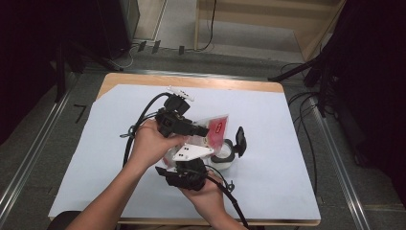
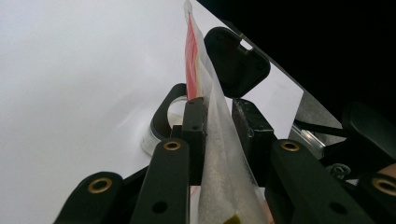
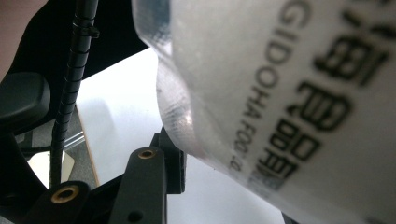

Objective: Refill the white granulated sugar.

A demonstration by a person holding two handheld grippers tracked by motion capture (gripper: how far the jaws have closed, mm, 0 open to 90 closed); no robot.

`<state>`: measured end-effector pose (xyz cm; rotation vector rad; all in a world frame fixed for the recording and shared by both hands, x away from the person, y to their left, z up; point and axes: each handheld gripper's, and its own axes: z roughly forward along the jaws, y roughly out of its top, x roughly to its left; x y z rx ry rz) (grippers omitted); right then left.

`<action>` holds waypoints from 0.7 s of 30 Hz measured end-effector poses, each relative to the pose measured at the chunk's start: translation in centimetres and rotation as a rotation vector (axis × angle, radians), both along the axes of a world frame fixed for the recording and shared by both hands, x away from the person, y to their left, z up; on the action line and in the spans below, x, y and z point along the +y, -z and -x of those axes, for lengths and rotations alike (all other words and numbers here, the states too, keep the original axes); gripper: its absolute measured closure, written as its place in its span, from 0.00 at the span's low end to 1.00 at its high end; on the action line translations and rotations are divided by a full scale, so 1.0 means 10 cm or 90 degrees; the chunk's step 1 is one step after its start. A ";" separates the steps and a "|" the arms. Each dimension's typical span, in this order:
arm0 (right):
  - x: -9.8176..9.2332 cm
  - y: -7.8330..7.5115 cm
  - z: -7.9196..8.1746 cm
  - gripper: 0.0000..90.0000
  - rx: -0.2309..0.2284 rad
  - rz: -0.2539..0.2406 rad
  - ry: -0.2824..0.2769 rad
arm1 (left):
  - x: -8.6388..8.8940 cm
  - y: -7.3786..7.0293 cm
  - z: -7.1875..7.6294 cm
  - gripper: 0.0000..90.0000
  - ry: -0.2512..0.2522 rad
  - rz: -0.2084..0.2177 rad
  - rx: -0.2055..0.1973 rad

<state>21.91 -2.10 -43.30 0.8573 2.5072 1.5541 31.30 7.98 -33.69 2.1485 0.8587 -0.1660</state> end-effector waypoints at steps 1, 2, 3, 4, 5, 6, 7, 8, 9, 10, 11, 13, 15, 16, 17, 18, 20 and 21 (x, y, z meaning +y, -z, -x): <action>0.00 0.00 0.00 0.70 0.001 0.000 0.000 | 0.00 0.00 0.00 0.85 -0.001 0.001 0.001; 0.00 0.00 0.00 0.70 0.001 0.000 0.000 | 0.00 0.00 0.00 0.85 -0.001 0.001 0.000; 0.00 0.00 0.00 0.70 0.002 0.000 -0.001 | 0.00 0.00 0.00 0.85 0.000 0.004 0.002; 0.00 0.00 0.00 0.69 0.004 -0.001 -0.002 | 0.00 0.00 0.00 0.85 0.001 0.003 0.002; 0.00 0.00 0.00 0.70 0.003 0.000 -0.004 | 0.00 0.00 0.00 0.85 0.001 0.002 0.002; 0.00 0.00 0.00 0.70 0.003 0.001 -0.006 | 0.01 0.00 -0.01 0.85 0.001 0.000 0.002; 0.00 0.00 0.00 0.70 0.003 0.002 -0.006 | 0.01 0.00 0.00 0.85 0.001 0.000 0.002; 0.00 0.00 0.00 0.70 0.002 0.003 -0.006 | 0.01 0.00 0.00 0.85 0.001 0.001 0.003; 0.01 0.00 0.00 0.70 0.002 0.002 -0.006 | 0.00 0.00 0.00 0.85 0.000 0.001 0.002; 0.01 0.00 0.00 0.70 0.002 0.002 -0.005 | 0.00 0.00 0.00 0.85 0.000 0.001 0.001; 0.01 0.00 0.00 0.70 0.002 0.002 -0.005 | 0.00 0.00 0.00 0.85 0.000 0.001 0.001; 0.01 0.00 0.00 0.71 0.003 0.001 -0.005 | 0.00 0.00 0.00 0.85 0.000 0.001 0.001; 0.01 0.00 0.00 0.71 0.004 -0.001 -0.005 | 0.00 0.00 0.00 0.85 -0.001 0.003 0.001; 0.01 0.00 0.00 0.71 0.005 -0.001 -0.005 | 0.00 0.00 0.00 0.85 -0.002 0.001 0.001; 0.00 0.00 0.00 0.71 0.005 -0.001 -0.005 | 0.00 0.00 0.00 0.85 -0.001 0.003 0.002; 0.00 0.00 0.00 0.71 0.005 -0.001 -0.005 | 0.00 0.00 0.00 0.85 0.000 0.002 0.003; 0.01 0.00 0.00 0.70 0.005 -0.001 -0.005 | 0.00 -0.01 -0.01 0.85 -0.001 -0.004 0.001; 0.01 -0.01 0.00 0.70 0.005 -0.001 -0.004 | 0.00 -0.01 -0.01 0.85 0.000 -0.005 0.000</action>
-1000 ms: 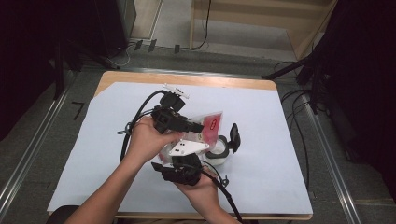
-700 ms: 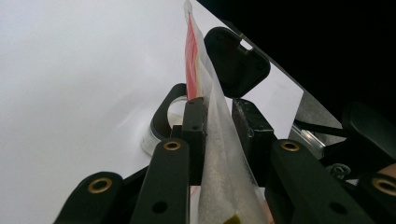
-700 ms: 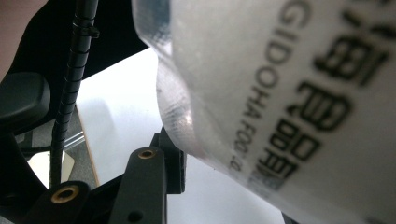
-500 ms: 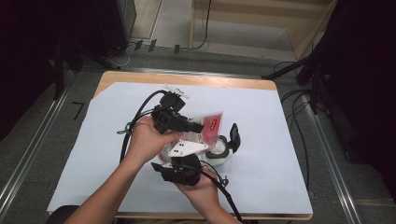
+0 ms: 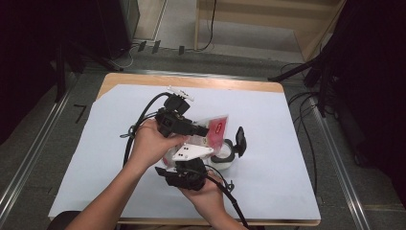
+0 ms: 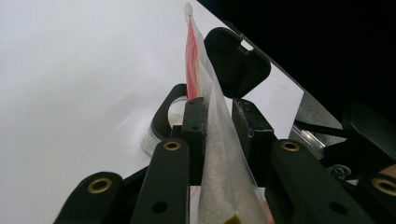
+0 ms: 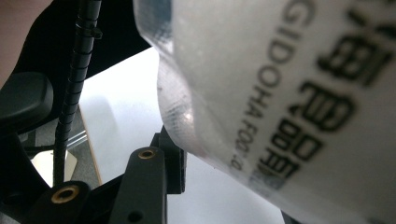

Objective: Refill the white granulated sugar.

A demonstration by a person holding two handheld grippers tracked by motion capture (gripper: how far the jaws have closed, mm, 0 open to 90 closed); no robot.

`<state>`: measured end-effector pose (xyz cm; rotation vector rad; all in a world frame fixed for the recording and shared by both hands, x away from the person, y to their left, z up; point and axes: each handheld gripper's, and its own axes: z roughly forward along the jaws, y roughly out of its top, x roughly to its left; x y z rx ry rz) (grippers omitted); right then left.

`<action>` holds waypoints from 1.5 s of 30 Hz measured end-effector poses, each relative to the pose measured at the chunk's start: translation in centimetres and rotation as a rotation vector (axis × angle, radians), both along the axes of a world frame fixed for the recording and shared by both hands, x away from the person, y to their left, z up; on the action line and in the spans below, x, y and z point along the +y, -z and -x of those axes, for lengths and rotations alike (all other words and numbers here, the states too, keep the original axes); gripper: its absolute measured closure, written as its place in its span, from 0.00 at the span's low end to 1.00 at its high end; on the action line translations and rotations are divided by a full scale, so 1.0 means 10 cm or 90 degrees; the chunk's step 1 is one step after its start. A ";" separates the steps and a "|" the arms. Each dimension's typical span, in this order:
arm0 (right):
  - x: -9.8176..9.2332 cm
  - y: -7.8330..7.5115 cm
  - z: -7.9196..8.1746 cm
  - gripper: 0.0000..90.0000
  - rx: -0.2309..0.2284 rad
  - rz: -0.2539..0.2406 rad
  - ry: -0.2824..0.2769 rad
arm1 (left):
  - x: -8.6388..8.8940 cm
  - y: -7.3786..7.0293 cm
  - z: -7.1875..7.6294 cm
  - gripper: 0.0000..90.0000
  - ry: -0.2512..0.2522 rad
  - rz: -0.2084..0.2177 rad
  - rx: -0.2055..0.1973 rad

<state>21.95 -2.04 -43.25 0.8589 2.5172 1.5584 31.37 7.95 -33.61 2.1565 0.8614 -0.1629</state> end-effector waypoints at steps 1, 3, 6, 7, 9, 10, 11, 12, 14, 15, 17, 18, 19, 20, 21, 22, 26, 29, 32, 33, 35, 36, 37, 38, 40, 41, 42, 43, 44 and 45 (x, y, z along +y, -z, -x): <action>0.00 0.00 0.00 0.70 0.000 -0.001 0.000 | 0.00 0.00 0.00 0.85 0.000 -0.001 0.000; -0.01 -0.01 -0.01 0.70 0.001 -0.002 0.001 | -0.01 -0.01 -0.01 0.85 0.001 -0.001 -0.001; -0.02 -0.02 -0.02 0.71 0.001 0.001 0.001 | -0.03 -0.02 -0.02 0.85 0.000 -0.003 0.002; -0.02 -0.02 -0.02 0.71 0.001 0.001 0.001 | -0.03 -0.01 -0.02 0.85 0.003 0.000 0.000; -0.02 -0.02 -0.03 0.71 0.002 0.001 0.000 | -0.03 -0.01 -0.03 0.85 0.003 -0.001 0.003; -0.03 -0.02 -0.03 0.71 0.003 0.002 0.000 | -0.03 -0.02 -0.03 0.85 0.003 -0.002 0.008; -0.03 -0.03 -0.03 0.71 0.002 0.005 -0.001 | -0.04 -0.02 -0.04 0.85 0.000 -0.003 0.007; -0.04 -0.03 -0.02 0.71 -0.001 0.009 -0.001 | -0.05 -0.02 -0.04 0.85 0.003 -0.001 0.010; -0.05 -0.04 -0.03 0.71 -0.001 0.010 0.000 | -0.06 -0.02 -0.06 0.85 0.007 -0.006 0.013; -0.06 -0.04 -0.03 0.71 -0.001 0.009 0.001 | -0.07 -0.02 -0.07 0.85 0.006 -0.006 0.014; -0.06 -0.04 -0.04 0.70 0.000 0.008 0.002 | -0.08 -0.03 -0.08 0.85 0.010 -0.007 0.018; -0.06 -0.04 -0.04 0.70 0.003 0.006 0.002 | -0.08 -0.04 -0.08 0.85 0.010 -0.009 0.021; -0.07 -0.05 -0.04 0.70 0.004 0.004 0.003 | -0.09 -0.04 -0.09 0.85 0.009 -0.013 0.022; -0.07 -0.05 -0.04 0.70 0.003 0.002 0.004 | -0.09 -0.04 -0.09 0.85 0.010 -0.012 0.023; -0.07 -0.05 -0.04 0.70 0.003 0.002 0.005 | -0.09 -0.04 -0.09 0.85 0.010 -0.012 0.023; -0.07 -0.05 -0.04 0.70 0.003 0.002 0.005 | -0.09 -0.04 -0.09 0.85 0.010 -0.012 0.023; -0.06 -0.04 -0.03 0.70 0.002 0.001 0.003 | -0.08 -0.04 -0.07 0.84 0.009 -0.007 0.020; -0.05 -0.04 -0.03 0.70 0.002 0.001 0.002 | -0.07 -0.04 -0.06 0.84 0.008 -0.010 0.019; -0.04 -0.04 -0.02 0.70 0.004 0.000 0.000 | -0.06 -0.04 -0.07 0.84 0.009 -0.008 0.021; -0.04 -0.05 -0.03 0.70 0.004 0.000 0.000 | -0.06 -0.04 -0.07 0.84 0.008 -0.007 0.022; -0.04 -0.05 -0.03 0.70 0.004 0.000 -0.001 | -0.06 -0.04 -0.08 0.84 0.012 -0.004 0.022; -0.04 -0.05 -0.03 0.70 0.005 0.000 0.000 | -0.06 -0.04 -0.08 0.84 0.014 -0.006 0.023; -0.04 -0.05 -0.03 0.70 0.004 -0.001 -0.001 | -0.07 -0.04 -0.08 0.84 0.011 -0.006 0.022; -0.04 -0.05 -0.03 0.70 0.004 -0.001 -0.001 | -0.07 -0.04 -0.08 0.84 0.011 -0.007 0.021; -0.04 -0.05 -0.03 0.70 0.002 -0.001 -0.001 | -0.08 -0.04 -0.08 0.84 0.011 -0.006 0.019; -0.04 -0.05 -0.03 0.70 0.001 -0.001 0.000 | -0.08 -0.04 -0.08 0.84 0.013 -0.007 0.017; -0.04 -0.04 -0.03 0.69 0.000 -0.001 -0.001 | -0.08 -0.04 -0.08 0.85 0.013 -0.007 0.017; -0.04 -0.04 -0.02 0.69 -0.001 -0.001 -0.001 | -0.08 -0.05 -0.07 0.85 0.013 -0.008 0.017; -0.04 -0.04 -0.02 0.69 -0.001 -0.001 0.000 | -0.08 -0.05 -0.07 0.85 0.014 -0.006 0.015; -0.04 -0.04 -0.02 0.70 -0.001 -0.002 0.000 | -0.08 -0.05 -0.06 0.85 0.015 -0.014 0.013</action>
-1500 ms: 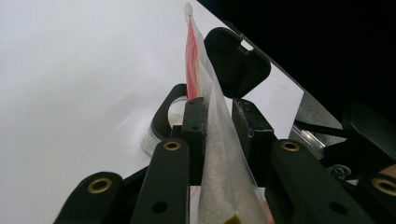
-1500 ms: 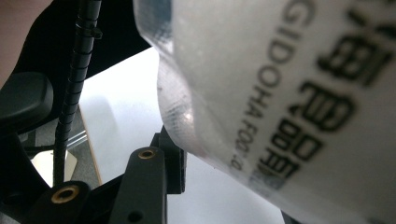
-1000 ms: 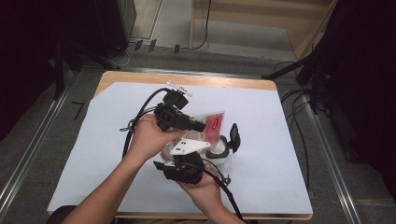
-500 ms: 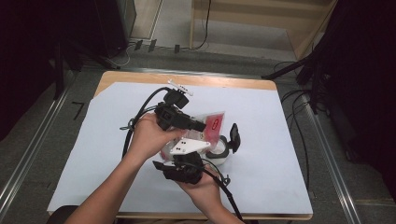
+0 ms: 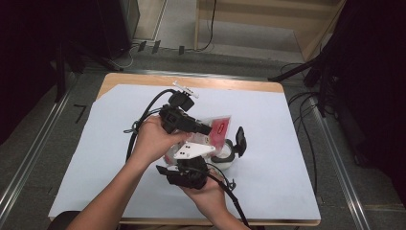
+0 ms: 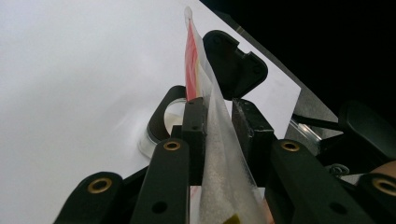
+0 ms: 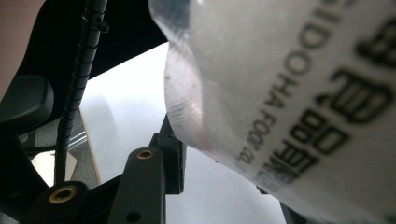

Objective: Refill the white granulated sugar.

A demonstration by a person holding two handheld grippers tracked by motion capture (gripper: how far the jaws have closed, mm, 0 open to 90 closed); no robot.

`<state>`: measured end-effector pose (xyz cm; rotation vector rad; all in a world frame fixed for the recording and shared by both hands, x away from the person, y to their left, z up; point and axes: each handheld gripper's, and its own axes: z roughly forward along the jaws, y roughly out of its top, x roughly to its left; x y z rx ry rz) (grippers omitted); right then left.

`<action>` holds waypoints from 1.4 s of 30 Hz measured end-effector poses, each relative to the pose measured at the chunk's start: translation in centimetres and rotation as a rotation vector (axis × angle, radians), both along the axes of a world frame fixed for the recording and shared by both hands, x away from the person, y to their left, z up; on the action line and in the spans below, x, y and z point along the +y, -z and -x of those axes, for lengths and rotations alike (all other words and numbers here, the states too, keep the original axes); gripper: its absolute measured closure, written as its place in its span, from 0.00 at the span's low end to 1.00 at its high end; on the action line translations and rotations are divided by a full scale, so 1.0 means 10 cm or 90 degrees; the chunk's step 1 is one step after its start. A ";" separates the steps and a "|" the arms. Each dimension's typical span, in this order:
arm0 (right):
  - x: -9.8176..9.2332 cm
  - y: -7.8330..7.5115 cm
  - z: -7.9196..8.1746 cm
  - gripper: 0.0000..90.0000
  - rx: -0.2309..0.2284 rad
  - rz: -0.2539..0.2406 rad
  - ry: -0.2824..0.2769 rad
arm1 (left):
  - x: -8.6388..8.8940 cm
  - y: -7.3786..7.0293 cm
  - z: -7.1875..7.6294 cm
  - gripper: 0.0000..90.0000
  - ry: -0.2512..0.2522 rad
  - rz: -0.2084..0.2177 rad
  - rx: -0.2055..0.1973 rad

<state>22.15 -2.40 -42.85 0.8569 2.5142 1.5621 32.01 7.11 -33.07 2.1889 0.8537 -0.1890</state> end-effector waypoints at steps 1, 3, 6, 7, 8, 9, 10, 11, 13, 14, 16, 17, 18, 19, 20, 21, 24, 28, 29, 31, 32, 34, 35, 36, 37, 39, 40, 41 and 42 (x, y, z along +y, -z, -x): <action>0.00 0.00 0.00 0.70 0.000 0.000 0.001 | 0.00 0.00 0.00 0.85 0.000 0.002 -0.002; 0.00 0.00 0.01 0.70 -0.003 -0.002 0.002 | -0.01 0.00 0.01 0.85 0.000 0.001 -0.003; 0.00 0.00 0.01 0.71 -0.003 -0.002 0.003 | -0.02 -0.01 0.01 0.85 -0.001 0.003 -0.003; 0.00 0.00 0.01 0.71 -0.003 -0.002 0.004 | -0.02 -0.01 0.01 0.85 -0.002 0.003 -0.001; 0.00 0.00 0.01 0.71 -0.004 -0.001 0.004 | -0.01 0.00 0.00 0.85 0.001 0.004 -0.003; 0.00 -0.01 0.01 0.71 -0.004 0.001 0.005 | -0.01 0.00 0.00 0.85 0.000 0.002 0.000; 0.00 -0.01 0.01 0.71 -0.004 0.003 0.005 | -0.01 0.00 0.00 0.85 -0.005 0.002 0.002; 0.00 -0.01 0.01 0.71 -0.005 0.005 0.005 | 0.00 0.01 -0.02 0.85 -0.004 0.004 0.003; 0.00 -0.02 0.01 0.71 -0.004 0.009 0.005 | 0.01 0.02 -0.03 0.85 -0.005 0.012 0.008; 0.00 -0.02 0.01 0.71 -0.004 0.011 0.005 | 0.00 0.01 -0.03 0.85 -0.005 0.012 0.007; 0.00 -0.02 0.00 0.71 -0.006 0.010 0.006 | 0.00 0.01 -0.02 0.85 -0.004 0.006 0.004; 0.00 -0.02 0.00 0.71 -0.007 0.010 0.006 | 0.00 0.00 -0.02 0.85 -0.005 0.004 0.005; 0.00 -0.02 0.00 0.71 -0.007 0.009 0.006 | 0.00 0.00 -0.03 0.85 -0.004 0.008 0.006; 0.00 -0.03 0.00 0.71 -0.005 0.009 0.006 | -0.01 0.01 -0.03 0.85 -0.004 0.013 0.006; 0.00 -0.03 0.00 0.71 -0.003 0.010 0.006 | 0.00 0.01 -0.04 0.85 -0.005 0.010 0.007; 0.00 -0.03 0.00 0.71 -0.002 0.010 0.007 | 0.00 0.01 -0.04 0.85 -0.005 0.009 0.008; 0.01 -0.02 0.00 0.71 -0.002 0.009 0.009 | 0.00 0.01 -0.03 0.85 -0.003 0.011 0.005; 0.00 -0.02 0.01 0.71 -0.005 0.007 0.012 | -0.02 -0.01 -0.01 0.84 -0.001 0.007 -0.001; 0.00 -0.02 0.01 0.71 -0.005 0.007 0.012 | -0.02 -0.01 -0.01 0.84 -0.001 0.007 -0.001; 0.00 -0.02 0.01 0.71 -0.007 0.006 0.012 | -0.02 -0.01 -0.01 0.84 0.000 0.007 -0.004; 0.00 -0.02 0.01 0.71 -0.008 0.006 0.013 | -0.02 -0.01 -0.01 0.84 0.000 0.007 -0.004; 0.00 -0.02 0.02 0.71 -0.010 0.006 0.013 | -0.02 -0.01 -0.01 0.84 0.002 0.011 -0.004; 0.00 -0.01 0.02 0.71 -0.012 0.005 0.013 | -0.03 -0.02 0.00 0.84 0.002 0.003 -0.006; 0.00 -0.01 0.02 0.71 -0.013 0.005 0.014 | -0.03 -0.02 0.00 0.84 0.002 0.006 -0.005; 0.00 -0.01 0.02 0.71 -0.014 0.004 0.014 | -0.04 -0.01 0.01 0.84 0.001 0.009 -0.008; 0.00 -0.01 0.03 0.71 -0.017 0.002 0.015 | -0.04 -0.02 0.01 0.84 0.005 0.005 -0.008; 0.00 -0.01 0.03 0.72 -0.017 0.002 0.015 | -0.04 -0.02 0.01 0.84 0.006 0.002 -0.009; 0.00 -0.01 0.03 0.72 -0.018 0.002 0.015 | -0.04 -0.02 0.02 0.84 0.005 0.003 -0.008; 0.00 -0.01 0.03 0.72 -0.018 0.001 0.016 | -0.04 -0.03 0.02 0.84 0.005 0.004 -0.008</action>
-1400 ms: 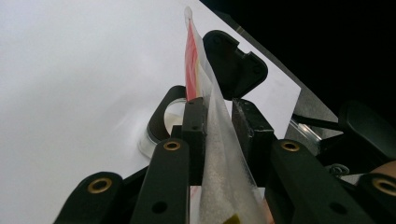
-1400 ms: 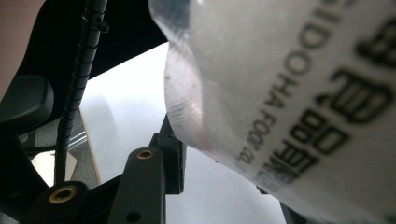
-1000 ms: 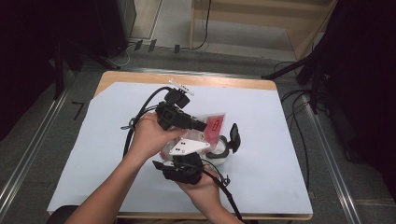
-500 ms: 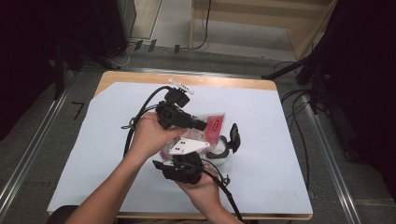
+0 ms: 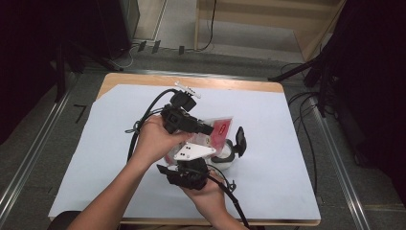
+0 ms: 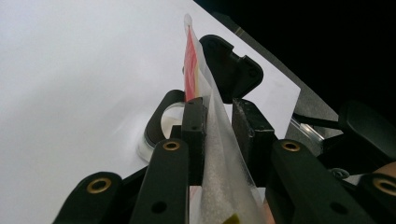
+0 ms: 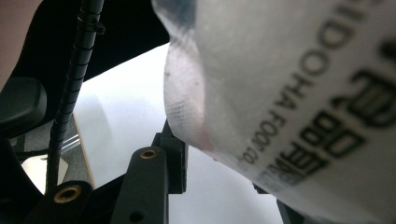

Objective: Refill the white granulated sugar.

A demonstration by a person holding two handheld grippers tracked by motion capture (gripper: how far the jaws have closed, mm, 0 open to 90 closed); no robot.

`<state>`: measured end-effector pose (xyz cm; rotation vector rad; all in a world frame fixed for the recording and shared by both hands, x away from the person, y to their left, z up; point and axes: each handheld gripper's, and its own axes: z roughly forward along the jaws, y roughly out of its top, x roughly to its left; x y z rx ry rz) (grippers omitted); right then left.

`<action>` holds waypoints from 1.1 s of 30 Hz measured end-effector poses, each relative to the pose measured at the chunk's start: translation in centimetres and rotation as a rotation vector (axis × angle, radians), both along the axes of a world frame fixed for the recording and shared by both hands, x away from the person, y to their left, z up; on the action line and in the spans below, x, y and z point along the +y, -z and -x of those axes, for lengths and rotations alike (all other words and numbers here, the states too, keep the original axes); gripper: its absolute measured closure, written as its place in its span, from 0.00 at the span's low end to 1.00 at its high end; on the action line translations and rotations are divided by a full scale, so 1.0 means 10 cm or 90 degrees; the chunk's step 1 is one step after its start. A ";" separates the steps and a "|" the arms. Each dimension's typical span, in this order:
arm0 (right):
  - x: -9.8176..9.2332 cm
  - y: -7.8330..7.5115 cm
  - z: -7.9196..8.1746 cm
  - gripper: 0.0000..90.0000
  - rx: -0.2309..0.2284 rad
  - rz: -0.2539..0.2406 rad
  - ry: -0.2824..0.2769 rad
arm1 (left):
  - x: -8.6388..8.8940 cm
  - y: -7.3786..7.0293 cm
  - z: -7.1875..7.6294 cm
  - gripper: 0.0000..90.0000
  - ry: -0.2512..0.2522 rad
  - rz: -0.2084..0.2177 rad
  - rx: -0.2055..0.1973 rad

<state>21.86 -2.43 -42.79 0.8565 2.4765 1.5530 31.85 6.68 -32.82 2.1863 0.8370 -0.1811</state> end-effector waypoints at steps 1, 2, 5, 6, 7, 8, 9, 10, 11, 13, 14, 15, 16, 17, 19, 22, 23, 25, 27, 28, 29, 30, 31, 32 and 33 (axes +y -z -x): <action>0.00 0.00 0.00 0.72 0.001 -0.001 0.000 | 0.00 0.00 0.00 0.84 0.001 0.001 -0.002; 0.00 0.00 0.00 0.72 0.001 -0.002 0.001 | 0.00 0.00 0.00 0.84 0.001 0.001 -0.002; 0.00 0.00 0.00 0.72 0.001 -0.003 0.002 | -0.01 0.00 0.01 0.84 0.003 0.002 -0.006; 0.00 0.00 0.01 0.72 0.000 -0.002 0.002 | -0.01 0.00 0.01 0.84 0.003 0.003 -0.002; 0.00 0.00 0.01 0.72 0.000 -0.002 0.003 | -0.01 0.00 0.01 0.84 0.003 0.001 -0.004; 0.00 0.00 0.01 0.72 -0.001 -0.002 0.002 | -0.01 0.00 0.01 0.84 0.004 0.002 -0.003; 0.00 0.00 0.00 0.72 -0.002 -0.001 0.001 | -0.01 0.00 0.01 0.84 0.004 0.002 -0.003; 0.00 0.00 0.00 0.72 -0.002 -0.001 0.001 | -0.01 0.00 0.01 0.84 0.003 0.003 -0.003; 0.00 0.00 0.00 0.72 -0.002 0.000 0.000 | 0.00 0.00 0.01 0.84 0.002 -0.002 -0.005; 0.00 0.00 0.00 0.72 -0.002 0.002 -0.001 | 0.00 0.00 0.00 0.84 0.002 -0.001 0.000; 0.00 0.00 0.00 0.72 -0.003 0.003 -0.001 | 0.01 0.00 0.00 0.84 0.001 -0.001 0.001; 0.00 -0.01 0.00 0.72 -0.003 0.005 -0.001 | 0.01 0.01 -0.01 0.84 -0.001 0.006 0.002; 0.00 -0.01 0.00 0.72 -0.003 0.006 -0.001 | 0.01 0.01 -0.01 0.84 -0.002 0.003 0.003; 0.00 -0.01 0.00 0.72 -0.003 0.006 0.000 | 0.01 0.01 -0.02 0.84 -0.001 0.004 0.004; 0.00 -0.01 0.00 0.72 -0.002 0.006 0.001 | 0.01 0.01 -0.02 0.84 0.000 0.007 0.003; 0.00 -0.01 0.00 0.72 -0.001 0.002 0.005 | 0.00 0.00 -0.02 0.84 0.002 0.009 0.002; 0.00 -0.01 0.00 0.72 0.000 0.002 0.006 | 0.00 -0.01 -0.01 0.84 -0.002 -0.001 -0.001; 0.00 -0.02 0.00 0.72 -0.002 0.001 0.005 | -0.01 -0.01 -0.01 0.84 0.002 0.007 0.000; 0.00 -0.02 0.00 0.72 -0.004 0.002 0.006 | -0.01 -0.03 -0.01 0.84 0.003 0.003 -0.002; 0.00 -0.03 0.01 0.72 -0.007 0.002 0.006 | -0.01 -0.03 -0.01 0.84 0.004 0.004 -0.002; -0.01 -0.03 0.01 0.71 -0.009 0.003 0.006 | -0.02 -0.04 -0.01 0.84 0.007 0.006 -0.003; -0.01 -0.03 0.00 0.72 -0.014 0.003 0.008 | -0.03 -0.05 -0.01 0.84 0.004 0.006 -0.006; -0.01 -0.03 0.00 0.72 -0.019 0.003 0.009 | -0.03 -0.05 0.00 0.84 0.004 0.007 -0.010; -0.02 -0.03 0.00 0.72 -0.022 0.003 0.010 | -0.04 -0.06 0.00 0.84 0.005 0.003 -0.013; -0.03 -0.03 -0.01 0.71 -0.024 0.004 0.013 | -0.04 -0.06 0.00 0.84 0.008 0.007 -0.012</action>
